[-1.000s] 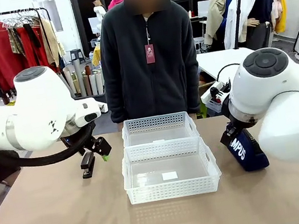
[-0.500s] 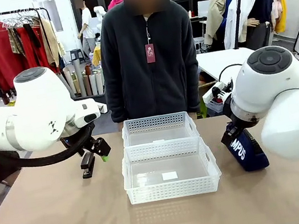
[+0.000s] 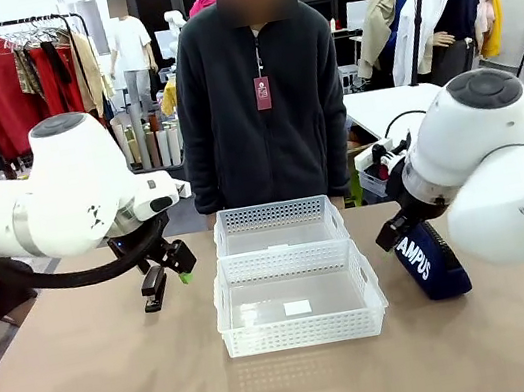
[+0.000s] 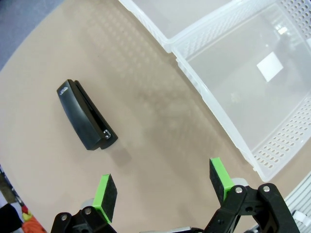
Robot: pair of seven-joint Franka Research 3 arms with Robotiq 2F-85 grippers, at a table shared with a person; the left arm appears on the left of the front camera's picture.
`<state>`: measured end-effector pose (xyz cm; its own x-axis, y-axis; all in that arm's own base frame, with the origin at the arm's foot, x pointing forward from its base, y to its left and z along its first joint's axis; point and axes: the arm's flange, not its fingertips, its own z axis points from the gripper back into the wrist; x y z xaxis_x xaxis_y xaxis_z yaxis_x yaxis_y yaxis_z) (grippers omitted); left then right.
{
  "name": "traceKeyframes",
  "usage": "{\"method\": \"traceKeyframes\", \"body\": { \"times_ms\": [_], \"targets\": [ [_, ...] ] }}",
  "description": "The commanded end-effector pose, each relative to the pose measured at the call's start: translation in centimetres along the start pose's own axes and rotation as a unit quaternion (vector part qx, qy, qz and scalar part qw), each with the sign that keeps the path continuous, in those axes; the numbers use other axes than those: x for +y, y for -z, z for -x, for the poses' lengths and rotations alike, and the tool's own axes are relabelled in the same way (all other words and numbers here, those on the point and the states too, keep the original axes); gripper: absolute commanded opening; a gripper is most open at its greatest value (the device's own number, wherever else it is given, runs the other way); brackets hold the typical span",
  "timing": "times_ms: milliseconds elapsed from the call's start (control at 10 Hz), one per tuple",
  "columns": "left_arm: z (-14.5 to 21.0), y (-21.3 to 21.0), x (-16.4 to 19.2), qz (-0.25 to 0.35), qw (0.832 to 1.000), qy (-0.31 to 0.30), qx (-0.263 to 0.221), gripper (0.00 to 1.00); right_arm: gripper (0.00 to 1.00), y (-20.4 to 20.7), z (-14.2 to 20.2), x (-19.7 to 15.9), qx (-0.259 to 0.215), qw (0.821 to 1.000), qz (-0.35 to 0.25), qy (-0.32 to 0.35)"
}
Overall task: Distribute items into two baskets.
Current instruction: Pick up the Pencil pouch that the person points to.
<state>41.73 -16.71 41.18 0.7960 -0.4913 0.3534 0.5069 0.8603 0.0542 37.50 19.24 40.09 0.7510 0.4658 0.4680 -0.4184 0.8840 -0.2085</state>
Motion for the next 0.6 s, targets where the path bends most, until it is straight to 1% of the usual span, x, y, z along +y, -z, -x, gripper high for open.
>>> {"method": "traceKeyframes", "body": {
  "times_ms": [0,100,200,300,500],
  "targets": [
    [-1.4,-1.1,0.4,0.028,0.999,-0.017,0.020,1.00,1.00,-2.3,-1.6,-1.5,-0.004,0.993,-0.114,0.017],
    [-1.8,-1.6,0.6,0.048,0.999,-0.023,0.011,1.00,1.00,-2.9,-2.1,-1.4,-0.014,0.991,-0.133,0.022],
    [-2.1,-2.1,0.8,0.080,0.996,-0.038,0.002,1.00,1.00,-3.5,-2.7,-1.8,-0.015,0.985,-0.170,0.035],
    [-2.6,-2.9,0.9,0.129,0.991,-0.045,-0.012,1.00,1.00,-4.0,-3.2,-2.4,-0.021,0.978,-0.203,0.049],
    [-3.0,-3.7,1.5,0.190,0.980,-0.061,-0.014,1.00,1.00,-4.7,-4.0,-3.5,-0.041,0.962,-0.256,0.083]
  ]
}}
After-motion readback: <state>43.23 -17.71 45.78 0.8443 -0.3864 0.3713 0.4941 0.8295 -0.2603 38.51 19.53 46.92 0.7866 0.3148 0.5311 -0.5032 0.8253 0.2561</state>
